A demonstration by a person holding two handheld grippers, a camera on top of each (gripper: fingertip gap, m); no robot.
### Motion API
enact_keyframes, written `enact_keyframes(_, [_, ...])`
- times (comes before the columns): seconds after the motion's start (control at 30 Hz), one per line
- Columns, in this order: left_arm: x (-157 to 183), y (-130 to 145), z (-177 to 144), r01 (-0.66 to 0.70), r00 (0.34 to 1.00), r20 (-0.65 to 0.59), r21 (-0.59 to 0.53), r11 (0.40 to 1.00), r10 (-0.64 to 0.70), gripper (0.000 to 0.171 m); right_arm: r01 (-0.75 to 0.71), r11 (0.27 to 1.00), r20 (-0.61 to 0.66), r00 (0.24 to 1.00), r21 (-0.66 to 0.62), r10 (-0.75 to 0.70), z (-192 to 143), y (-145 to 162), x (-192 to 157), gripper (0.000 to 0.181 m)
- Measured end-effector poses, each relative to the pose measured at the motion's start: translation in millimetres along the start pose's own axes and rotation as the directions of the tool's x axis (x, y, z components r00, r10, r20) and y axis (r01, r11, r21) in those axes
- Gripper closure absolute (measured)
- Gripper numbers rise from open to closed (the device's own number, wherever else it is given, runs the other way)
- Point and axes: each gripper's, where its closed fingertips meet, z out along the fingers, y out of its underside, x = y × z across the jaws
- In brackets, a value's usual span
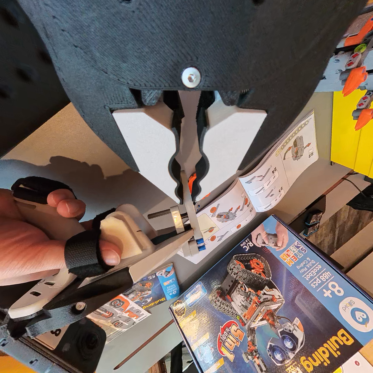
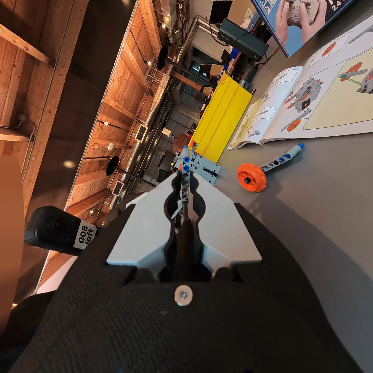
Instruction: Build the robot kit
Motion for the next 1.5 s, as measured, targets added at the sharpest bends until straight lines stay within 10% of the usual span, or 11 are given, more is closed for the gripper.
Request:
enact_keyframes(1.23, [15.0, 20.5, 11.2, -0.055, 0.997, -0.060, -0.103, 0.993, 0.049, 0.165, -0.036, 0.998, -0.118, 0.993, -0.051, 0.029, 2.3, 10.5, 22.8, 0.176])
enact_keyframes(1.5, [6.9, -1.7, -29.3, 0.293, 0.862, -0.432, -0.007, 0.956, -0.267, 0.139, -0.069, 0.978, 0.002, 0.997, -0.198, 0.071, -1.4, 19.4, -4.3, 0.176])
